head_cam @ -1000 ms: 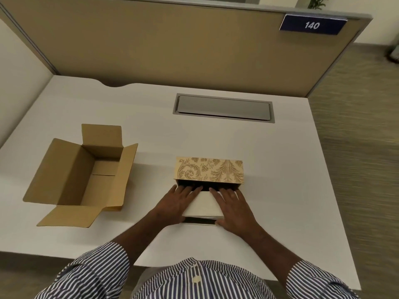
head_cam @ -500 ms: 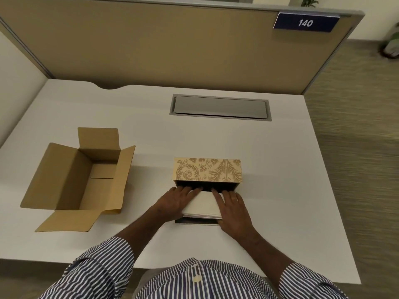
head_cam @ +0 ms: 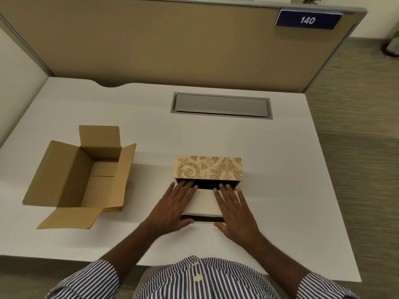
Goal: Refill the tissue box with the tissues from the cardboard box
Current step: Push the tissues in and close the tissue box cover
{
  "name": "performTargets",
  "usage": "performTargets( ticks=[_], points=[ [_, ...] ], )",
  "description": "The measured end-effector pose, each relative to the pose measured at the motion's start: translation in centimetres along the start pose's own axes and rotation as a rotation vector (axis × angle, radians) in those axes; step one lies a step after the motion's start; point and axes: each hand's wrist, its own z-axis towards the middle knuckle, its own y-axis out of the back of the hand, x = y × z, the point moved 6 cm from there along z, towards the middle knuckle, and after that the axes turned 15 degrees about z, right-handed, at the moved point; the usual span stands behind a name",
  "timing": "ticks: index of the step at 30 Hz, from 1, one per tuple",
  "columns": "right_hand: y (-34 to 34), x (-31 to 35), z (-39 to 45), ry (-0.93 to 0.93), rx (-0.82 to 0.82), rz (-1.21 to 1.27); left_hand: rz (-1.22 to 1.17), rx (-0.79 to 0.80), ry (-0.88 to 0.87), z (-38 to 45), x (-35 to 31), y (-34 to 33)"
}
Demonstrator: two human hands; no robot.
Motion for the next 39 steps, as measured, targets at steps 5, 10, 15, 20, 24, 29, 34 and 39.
performTargets(
  ticks=[5,10,15,20,24,29,34,39],
  points=[
    [-1.9,0.9,-2.7,0.03,-0.009,0.026,-0.005,-0.068,-0.004,-3.0,-2.8,-1.0],
    [-2.8,0.3,-2.5,-0.024,0.059,0.055,-0.041,0.06,0.095,-3.5,-3.8,-2.5],
    [-3.4,-0.1,-2.3,-0.021,0.117,0.052,-0.043,0.167,0.1,-3.6,-4.2,-2.6],
    [-3.1,0.0,-2.2,-0.024,0.122,0.083,-0.048,0.182,0.103,-3.5,-4.1,-1.8],
    [-3.0,0.0,-2.1,-0.039,0.146,0.058,-0.005,0.135,0.076,-3.4,-3.6,-1.2],
    [-2.9,0.5,-2.0,-0.062,0.151,0.06,-0.047,0.129,0.038,-3.1,-3.1,-1.2],
    [-3.0,0.9,-1.7,-0.118,0.112,0.037,-0.123,0.063,0.066,-2.9,-2.1,-1.0],
    [-2.7,1.0,-2.3,-0.104,0.088,0.043,-0.073,0.11,0.108,-4.1,-1.7,-1.6]
  ],
)
